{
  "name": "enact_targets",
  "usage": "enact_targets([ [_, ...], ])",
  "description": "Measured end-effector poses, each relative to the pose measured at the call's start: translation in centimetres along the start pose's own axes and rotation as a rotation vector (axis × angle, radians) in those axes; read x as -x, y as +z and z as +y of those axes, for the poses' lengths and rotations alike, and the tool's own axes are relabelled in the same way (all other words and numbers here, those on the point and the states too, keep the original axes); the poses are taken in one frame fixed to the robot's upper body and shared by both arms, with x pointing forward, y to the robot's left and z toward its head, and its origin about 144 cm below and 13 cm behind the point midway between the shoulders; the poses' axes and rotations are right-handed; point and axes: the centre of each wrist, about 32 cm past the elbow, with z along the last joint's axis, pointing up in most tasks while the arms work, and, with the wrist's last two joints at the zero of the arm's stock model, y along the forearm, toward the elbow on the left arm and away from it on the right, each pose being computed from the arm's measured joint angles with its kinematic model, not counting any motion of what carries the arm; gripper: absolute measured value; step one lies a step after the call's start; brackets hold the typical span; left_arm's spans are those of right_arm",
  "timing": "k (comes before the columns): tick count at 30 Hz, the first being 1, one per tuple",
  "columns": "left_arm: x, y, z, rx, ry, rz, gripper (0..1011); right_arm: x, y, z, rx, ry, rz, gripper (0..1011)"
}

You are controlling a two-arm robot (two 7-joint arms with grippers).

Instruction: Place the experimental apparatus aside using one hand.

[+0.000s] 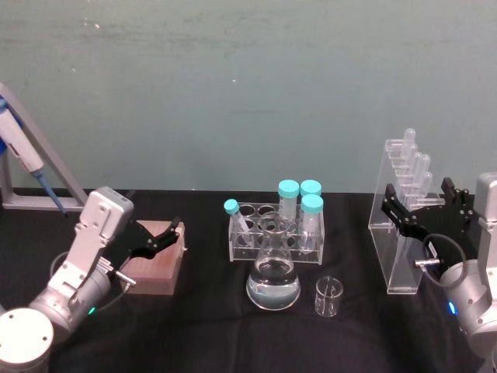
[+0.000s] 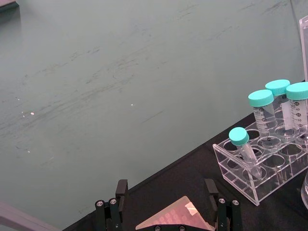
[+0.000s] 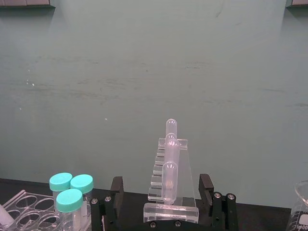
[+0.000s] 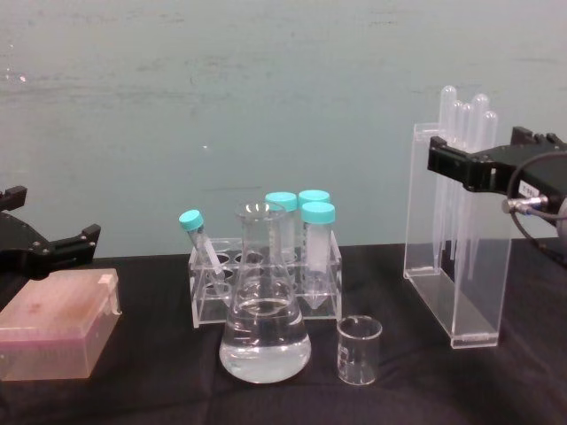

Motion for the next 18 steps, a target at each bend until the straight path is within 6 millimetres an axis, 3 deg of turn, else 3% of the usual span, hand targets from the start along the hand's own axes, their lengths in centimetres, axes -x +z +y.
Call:
enact_targets([
  [18, 0.00, 0.00, 0.00, 0.000, 0.000, 0.000, 1000, 0.30, -0.14, 0.21, -0.002, -0.018, -0.001, 1000],
])
